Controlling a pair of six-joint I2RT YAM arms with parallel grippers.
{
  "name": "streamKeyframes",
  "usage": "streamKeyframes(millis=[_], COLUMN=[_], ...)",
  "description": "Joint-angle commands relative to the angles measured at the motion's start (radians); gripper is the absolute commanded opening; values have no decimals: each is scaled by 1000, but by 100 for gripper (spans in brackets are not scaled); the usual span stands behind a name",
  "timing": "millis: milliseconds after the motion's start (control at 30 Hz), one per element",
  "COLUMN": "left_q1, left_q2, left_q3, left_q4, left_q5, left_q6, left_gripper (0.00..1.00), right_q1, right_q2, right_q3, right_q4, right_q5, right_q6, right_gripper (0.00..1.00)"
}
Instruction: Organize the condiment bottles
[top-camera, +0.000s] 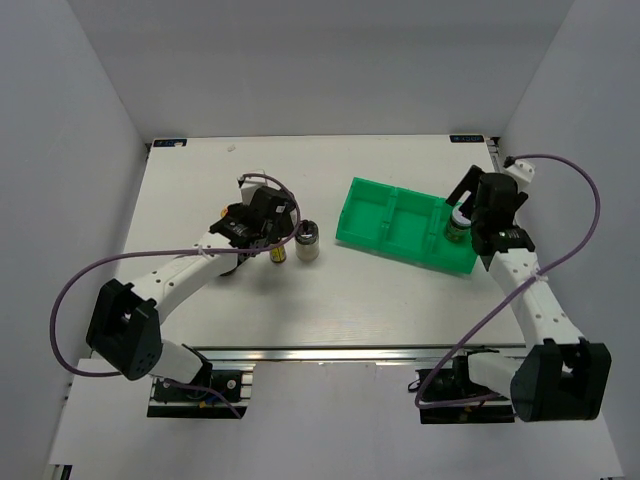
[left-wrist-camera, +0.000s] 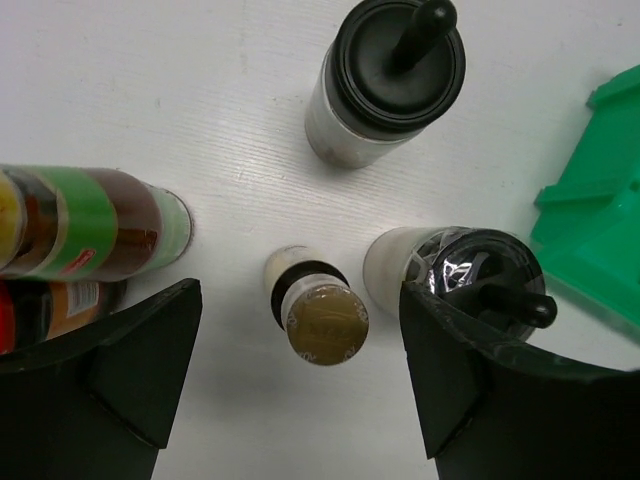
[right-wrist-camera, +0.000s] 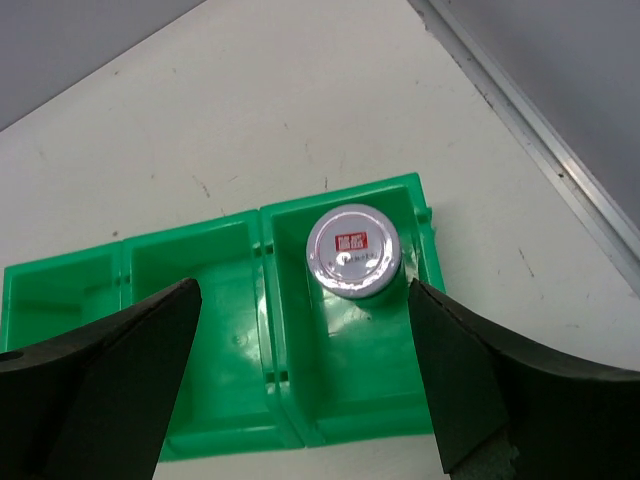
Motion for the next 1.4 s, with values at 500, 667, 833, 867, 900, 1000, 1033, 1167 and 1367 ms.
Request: streamKeyframes(millis=[500,667,833,867,900,1000,1033,1167,1367], left_q1=[7,7,7,7,7,5,5,-16,-128], left_q2=[63,33,-25,-36,-48,-100,-130,-210,-228], left_q3=[22,20,25,23,23,23,22,30,150], left_q4=[66,44,15,11,3,-17,-23,-32,-25], left_q5=[102,82,75,82,87,114,125,188,246], left_q6=[83,84,98,103,107,135,152,219,325], left_gripper=[51,31,26,26,23,12,11,10,10], right_q1=[-5,-5,-5,-5,-5,-5,-5,-5,-5], right_q2=[-228,-234,-254,-259,-268,-289,-292,-318,-334], right_q3=[-136,-140,-153,-154,-156,-165,-169,-177,-185], right_q4=[-53,-64,-72,-73,-76,-81,-84,-87,-73], right_q5=[-59,-69,-75,-77,-78,-98,-111,-158,-220], right_q6=[70,74,79,79,80,82,80,73,56], right_gripper=[89,89,89,89,89,89,89,90,89])
